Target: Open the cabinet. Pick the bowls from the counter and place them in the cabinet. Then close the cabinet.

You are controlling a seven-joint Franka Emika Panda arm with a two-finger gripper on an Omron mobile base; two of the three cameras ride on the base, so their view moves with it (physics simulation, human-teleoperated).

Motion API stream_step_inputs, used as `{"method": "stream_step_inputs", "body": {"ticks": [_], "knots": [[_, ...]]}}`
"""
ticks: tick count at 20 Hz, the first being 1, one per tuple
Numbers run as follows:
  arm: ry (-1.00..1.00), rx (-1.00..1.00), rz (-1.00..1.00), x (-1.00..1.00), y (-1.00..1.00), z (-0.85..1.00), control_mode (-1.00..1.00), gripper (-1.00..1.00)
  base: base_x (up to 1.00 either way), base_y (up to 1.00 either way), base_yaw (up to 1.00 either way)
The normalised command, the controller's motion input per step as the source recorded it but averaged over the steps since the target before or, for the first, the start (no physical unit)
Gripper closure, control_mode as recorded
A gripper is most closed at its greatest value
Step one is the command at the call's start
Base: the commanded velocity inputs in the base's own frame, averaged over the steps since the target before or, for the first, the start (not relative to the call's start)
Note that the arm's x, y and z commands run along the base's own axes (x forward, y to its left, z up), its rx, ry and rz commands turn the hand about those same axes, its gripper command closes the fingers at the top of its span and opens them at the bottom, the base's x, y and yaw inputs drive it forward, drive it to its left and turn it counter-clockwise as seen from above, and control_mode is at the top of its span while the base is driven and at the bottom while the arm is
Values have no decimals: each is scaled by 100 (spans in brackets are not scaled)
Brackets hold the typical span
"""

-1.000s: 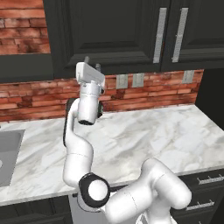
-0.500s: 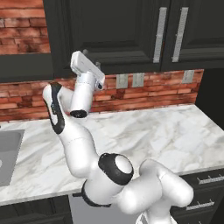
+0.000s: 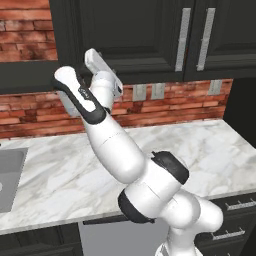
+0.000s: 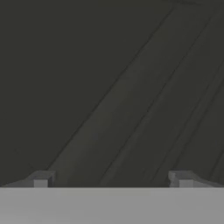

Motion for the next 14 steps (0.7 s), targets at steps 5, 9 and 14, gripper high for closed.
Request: {"method": "stream_step_inputs", "body": {"ticks": [5, 9, 14], "knots": [[4, 9, 4, 100, -26, -1, -100, -100, 0, 0, 0], [-21, 0, 2, -31, -23, -4, -100, -100, 0, 0, 0], [-45, 0, -8, -28, -99, 0, -100, -100, 0, 0, 0]]}}
